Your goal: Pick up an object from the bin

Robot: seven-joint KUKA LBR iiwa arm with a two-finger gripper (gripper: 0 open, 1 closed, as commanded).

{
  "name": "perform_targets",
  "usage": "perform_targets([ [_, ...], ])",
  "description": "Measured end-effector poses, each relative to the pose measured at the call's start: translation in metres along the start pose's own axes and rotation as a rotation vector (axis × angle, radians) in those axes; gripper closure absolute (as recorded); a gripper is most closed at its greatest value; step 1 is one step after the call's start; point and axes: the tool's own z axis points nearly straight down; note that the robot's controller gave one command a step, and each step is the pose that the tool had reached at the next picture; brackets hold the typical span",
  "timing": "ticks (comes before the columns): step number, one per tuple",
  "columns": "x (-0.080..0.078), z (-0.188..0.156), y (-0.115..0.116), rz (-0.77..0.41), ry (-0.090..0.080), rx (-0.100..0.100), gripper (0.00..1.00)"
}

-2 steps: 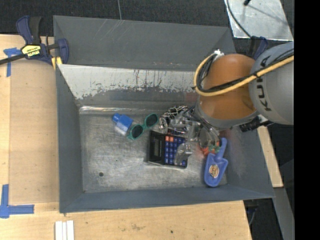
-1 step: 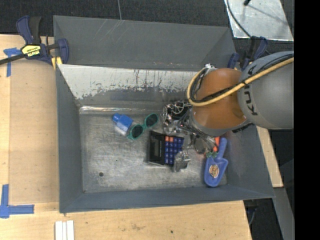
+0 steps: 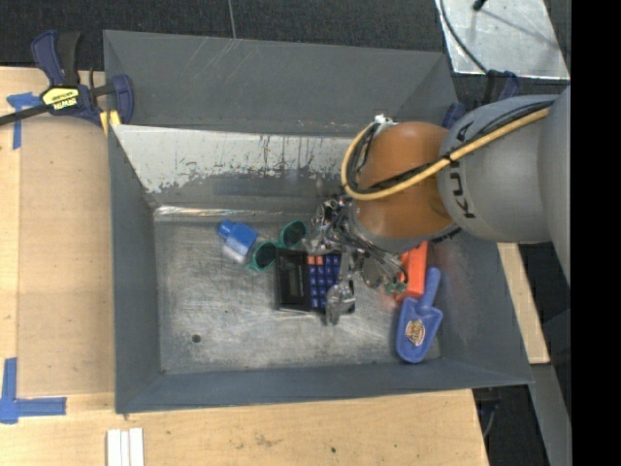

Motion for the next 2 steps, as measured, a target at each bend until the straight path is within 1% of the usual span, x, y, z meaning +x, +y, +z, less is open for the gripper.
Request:
perform_targets([
  [1,0.016,-0.001,-0.002,0.015,-0.015,-0.004,0.00],
  [2,-0.002,-0.002,-0.001,0.002,0.000,-0.004,1.00],
])
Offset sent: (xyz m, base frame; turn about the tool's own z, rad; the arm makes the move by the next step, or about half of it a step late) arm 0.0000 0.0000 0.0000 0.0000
